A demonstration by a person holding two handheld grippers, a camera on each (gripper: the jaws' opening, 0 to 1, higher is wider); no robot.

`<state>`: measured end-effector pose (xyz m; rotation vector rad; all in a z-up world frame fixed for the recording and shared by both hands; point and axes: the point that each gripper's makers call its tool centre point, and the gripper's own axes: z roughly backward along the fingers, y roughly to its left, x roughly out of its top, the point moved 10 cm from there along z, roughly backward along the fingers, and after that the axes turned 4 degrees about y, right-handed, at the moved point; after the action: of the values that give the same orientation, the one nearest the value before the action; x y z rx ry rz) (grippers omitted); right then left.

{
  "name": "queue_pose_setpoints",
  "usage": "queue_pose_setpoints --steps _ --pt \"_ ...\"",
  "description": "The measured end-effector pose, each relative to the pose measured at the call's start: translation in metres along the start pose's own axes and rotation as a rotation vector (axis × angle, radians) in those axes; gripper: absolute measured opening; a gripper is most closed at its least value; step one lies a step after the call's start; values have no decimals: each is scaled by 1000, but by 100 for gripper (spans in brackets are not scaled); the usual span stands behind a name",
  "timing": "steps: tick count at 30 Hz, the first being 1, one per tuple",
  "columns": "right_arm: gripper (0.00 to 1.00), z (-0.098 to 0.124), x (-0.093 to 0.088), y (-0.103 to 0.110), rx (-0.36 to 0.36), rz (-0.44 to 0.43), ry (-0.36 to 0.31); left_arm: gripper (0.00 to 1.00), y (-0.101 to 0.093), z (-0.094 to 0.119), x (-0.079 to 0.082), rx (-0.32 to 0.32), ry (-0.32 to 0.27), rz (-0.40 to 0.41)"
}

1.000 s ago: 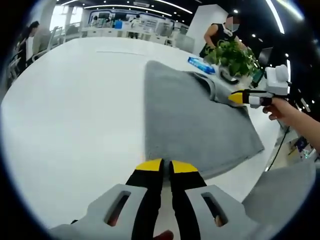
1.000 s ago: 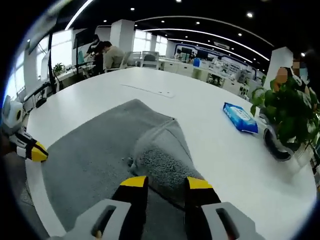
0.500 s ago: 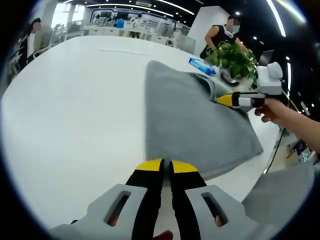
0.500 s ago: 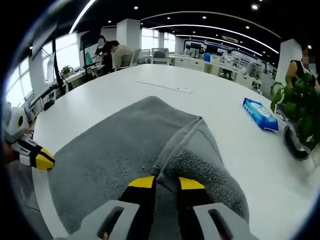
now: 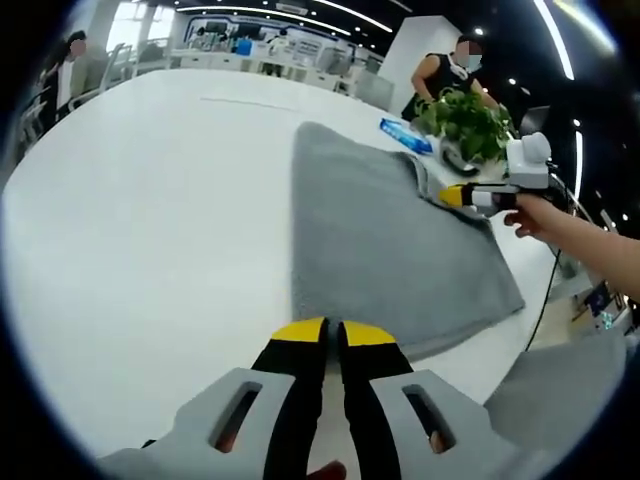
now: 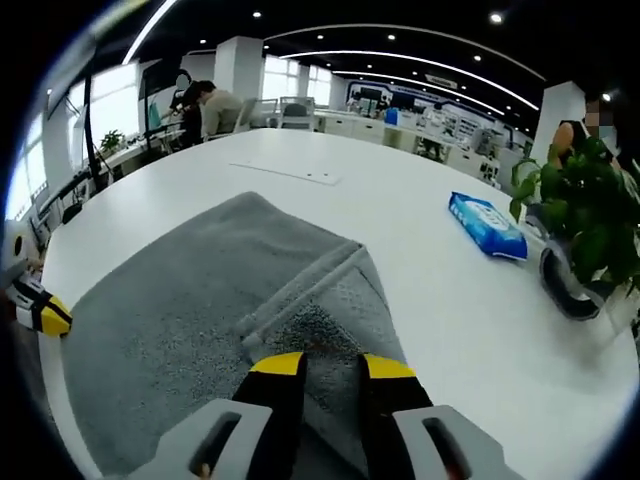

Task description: Open the folded towel by lifting each exposed corner and separating the folded layers until the towel lies flat within the target outline without major curled edges

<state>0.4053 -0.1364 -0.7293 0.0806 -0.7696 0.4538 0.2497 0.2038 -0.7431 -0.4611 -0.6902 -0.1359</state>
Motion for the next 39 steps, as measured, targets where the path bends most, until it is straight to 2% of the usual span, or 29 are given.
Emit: queue_pose_setpoints --steps 4,9,12,14,16,20,22,25,27,29,33,36,39 --pt "23 -7 4 -14 -7 -22 -1 5 2 0 -1 -4 -5 16" --pt "6 -13 8 -16 -27 65 11 5 1 -1 -1 -7 -9 22" --pt "0 -14 8 -12 -31 75 9 5 0 -1 -1 -7 -12 12" --pt "0 -13 9 -12 -41 72 7 5 -1 -1 -1 -6 -12 7" --pt "0 -8 9 -12 -41 33 -6 5 -2 -1 0 -1 -5 -2" --pt "5 9 3 -12 -28 -23 -23 5 -5 -1 4 24 27 -57" --pt "6 22 -3 -12 -23 -43 -37 5 -8 0 9 25 12 -100" --pt "9 37 -14 -7 2 -71 -40 5 -14 2 17 3 -63 -130" --pt "11 51 -23 1 4 -84 -45 5 -18 1 25 -11 -70 -123" --pt "12 62 -32 8 14 -114 -49 6 -20 -3 33 -22 -77 -152" --pt "14 82 -48 27 27 -162 -43 6 -21 -14 55 -17 -96 -273" --pt "14 89 -60 40 32 -180 -26 7 -20 -24 62 -30 -103 -297" --pt "16 90 -72 48 37 -214 4 7 -17 -35 64 -35 -70 -314"
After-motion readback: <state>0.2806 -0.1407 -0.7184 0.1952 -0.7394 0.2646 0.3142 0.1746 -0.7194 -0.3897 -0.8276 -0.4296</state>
